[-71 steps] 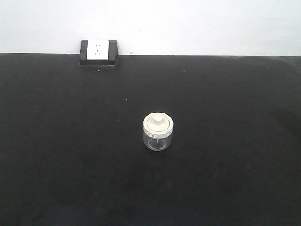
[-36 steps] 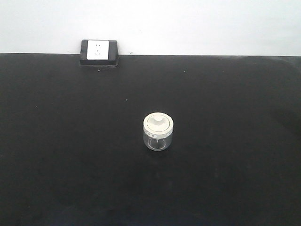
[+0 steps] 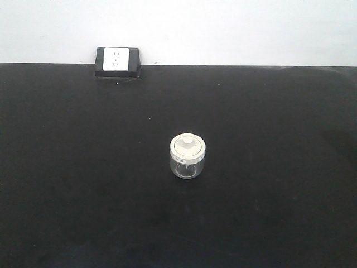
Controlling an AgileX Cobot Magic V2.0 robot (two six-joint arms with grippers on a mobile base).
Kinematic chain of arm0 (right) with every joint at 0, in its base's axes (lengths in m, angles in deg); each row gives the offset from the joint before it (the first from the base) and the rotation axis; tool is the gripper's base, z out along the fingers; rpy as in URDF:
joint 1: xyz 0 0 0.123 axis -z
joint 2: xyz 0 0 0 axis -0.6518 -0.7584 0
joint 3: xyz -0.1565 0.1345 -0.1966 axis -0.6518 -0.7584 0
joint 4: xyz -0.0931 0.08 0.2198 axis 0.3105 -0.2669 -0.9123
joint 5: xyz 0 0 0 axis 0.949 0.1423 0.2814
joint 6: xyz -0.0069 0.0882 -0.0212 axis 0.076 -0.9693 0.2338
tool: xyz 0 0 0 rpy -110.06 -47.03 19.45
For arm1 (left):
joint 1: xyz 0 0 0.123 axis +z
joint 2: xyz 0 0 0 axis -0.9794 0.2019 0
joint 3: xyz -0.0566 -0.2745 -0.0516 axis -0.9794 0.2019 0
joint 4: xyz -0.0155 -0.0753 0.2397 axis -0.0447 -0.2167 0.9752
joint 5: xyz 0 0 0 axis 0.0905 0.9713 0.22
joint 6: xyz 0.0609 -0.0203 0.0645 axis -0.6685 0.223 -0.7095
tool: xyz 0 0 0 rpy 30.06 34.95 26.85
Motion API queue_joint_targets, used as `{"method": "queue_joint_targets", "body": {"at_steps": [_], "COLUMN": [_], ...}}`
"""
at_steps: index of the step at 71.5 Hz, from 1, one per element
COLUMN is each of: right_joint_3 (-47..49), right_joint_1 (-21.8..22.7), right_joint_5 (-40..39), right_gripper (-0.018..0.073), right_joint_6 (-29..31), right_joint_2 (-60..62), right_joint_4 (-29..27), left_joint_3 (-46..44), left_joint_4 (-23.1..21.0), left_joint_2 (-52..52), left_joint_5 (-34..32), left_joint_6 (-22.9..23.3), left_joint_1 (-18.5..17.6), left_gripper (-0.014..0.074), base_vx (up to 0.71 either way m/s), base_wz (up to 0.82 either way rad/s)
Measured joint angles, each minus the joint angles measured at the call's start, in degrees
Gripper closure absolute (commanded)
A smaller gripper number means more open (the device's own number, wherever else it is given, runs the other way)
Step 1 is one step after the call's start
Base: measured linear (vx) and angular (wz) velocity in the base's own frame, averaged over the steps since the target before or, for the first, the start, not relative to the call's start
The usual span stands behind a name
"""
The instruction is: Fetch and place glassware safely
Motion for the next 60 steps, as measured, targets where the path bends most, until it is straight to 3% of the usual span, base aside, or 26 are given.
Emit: {"method": "queue_joint_targets", "body": {"at_steps": [60], "right_joint_3": [0.0], "right_joint_1": [0.0], "right_joint_5": [-0.2], "right_gripper": [0.0563], "right_joint_6": [0.0], "right_joint_2": [0.0], "right_joint_4": [0.0], "left_joint_3": [0.0], "left_joint_4": [0.0], "left_joint_2": [0.0], "left_joint_5": [0.0], "left_joint_6": [0.0], "left_joint_1": [0.0], "left_gripper": [0.0603], "base_vx": [0.0], "base_wz": [0.0]}}
